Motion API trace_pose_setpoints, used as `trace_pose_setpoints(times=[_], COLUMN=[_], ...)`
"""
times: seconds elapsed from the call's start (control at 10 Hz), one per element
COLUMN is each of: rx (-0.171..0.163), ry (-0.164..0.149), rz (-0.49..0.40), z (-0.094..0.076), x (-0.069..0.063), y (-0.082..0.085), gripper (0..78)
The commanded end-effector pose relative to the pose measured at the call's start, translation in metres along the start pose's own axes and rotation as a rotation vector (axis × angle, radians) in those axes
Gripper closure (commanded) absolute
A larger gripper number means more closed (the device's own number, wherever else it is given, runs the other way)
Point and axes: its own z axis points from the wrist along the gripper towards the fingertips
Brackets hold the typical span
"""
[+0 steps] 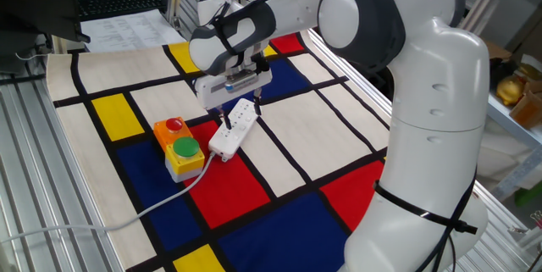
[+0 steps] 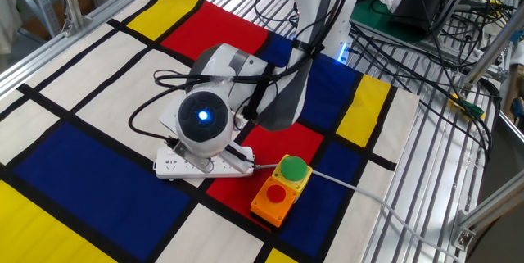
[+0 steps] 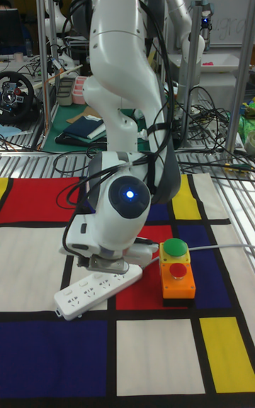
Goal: Turn off the power strip by pressing the button
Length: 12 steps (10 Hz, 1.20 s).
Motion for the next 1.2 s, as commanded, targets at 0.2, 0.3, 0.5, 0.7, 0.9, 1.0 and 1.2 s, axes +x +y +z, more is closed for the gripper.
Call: trace_pose_setpoints(times=[0.2,0.3,0.5,0.7,0.9,1.0,1.2], rx=[-0.015,-0.013,-0.015,-0.028,-0.036,-0.038,-0.031], ry=[-0.001,-0.002,0.001,0.01,0.017,0.02,0.015], rz=[-0.04,-0.036,-0.033,-0.033,-0.023,0.001,0.012], z=[0.015,0.02,0.019,0.008,0.0,0.0,0.007], x=[0.001,0.004,0.011,0.014,0.015,0.018,0.023], y=[-0.026,-0.028,-0.03,-0.032,-0.029,-0.019,-0.01], gripper=[0.1,0.1,0.1,0.1,0.1,0.1,0.1])
